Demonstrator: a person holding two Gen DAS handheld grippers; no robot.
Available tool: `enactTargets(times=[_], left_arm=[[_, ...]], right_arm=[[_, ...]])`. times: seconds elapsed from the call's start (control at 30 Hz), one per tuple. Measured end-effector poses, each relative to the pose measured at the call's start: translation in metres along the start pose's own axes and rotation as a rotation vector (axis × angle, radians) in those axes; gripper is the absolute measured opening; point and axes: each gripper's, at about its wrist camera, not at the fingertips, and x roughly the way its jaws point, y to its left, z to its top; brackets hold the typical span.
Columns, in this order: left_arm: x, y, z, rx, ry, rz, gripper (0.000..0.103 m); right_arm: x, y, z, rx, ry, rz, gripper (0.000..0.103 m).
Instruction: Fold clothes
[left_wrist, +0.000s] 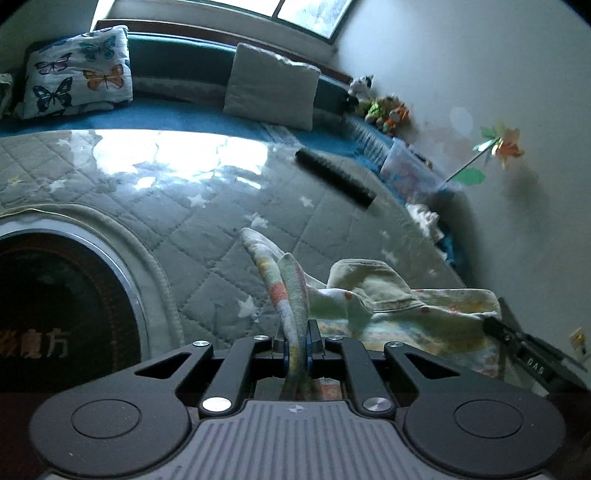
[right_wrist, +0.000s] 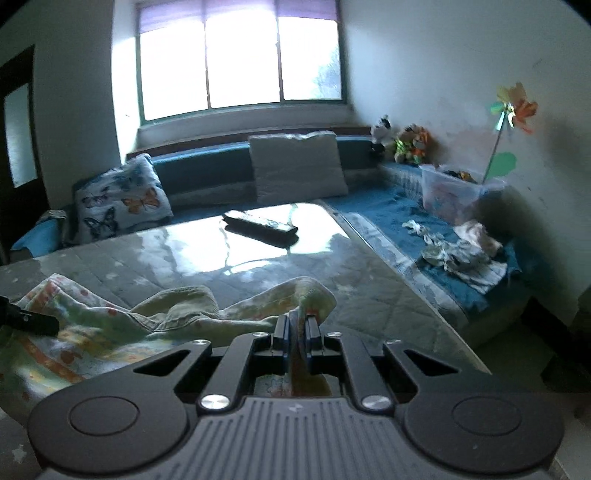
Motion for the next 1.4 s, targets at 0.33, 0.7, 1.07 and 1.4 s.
enactTargets(times=[0.33, 0.7, 1.07, 1.4], left_arm=[[-0.002, 0.008, 0.0, 0.053, -0.031, 0.105, 0.037], [0.02, -0.031, 0.006, 0.126, -0.004, -0.006, 0.023], [0.061, -0.037, 0.009, 0.149, 0.049, -0.001, 0.022], [0.037, -0.042, 0.002, 0.181, 0.028, 0.016, 0.036]], right_arm=[[0.021, -0.016, -0.006, 0.033, 0.043, -0.04, 0.014], [0.049, 0.033, 0.001, 0.008, 0.108, 0.168, 0.014], [0.076, 0.042, 0.001, 0.02, 0.136, 0.164, 0.014], [0.051, 0.047, 0.002, -0.012, 0.089, 0.17, 0.025]])
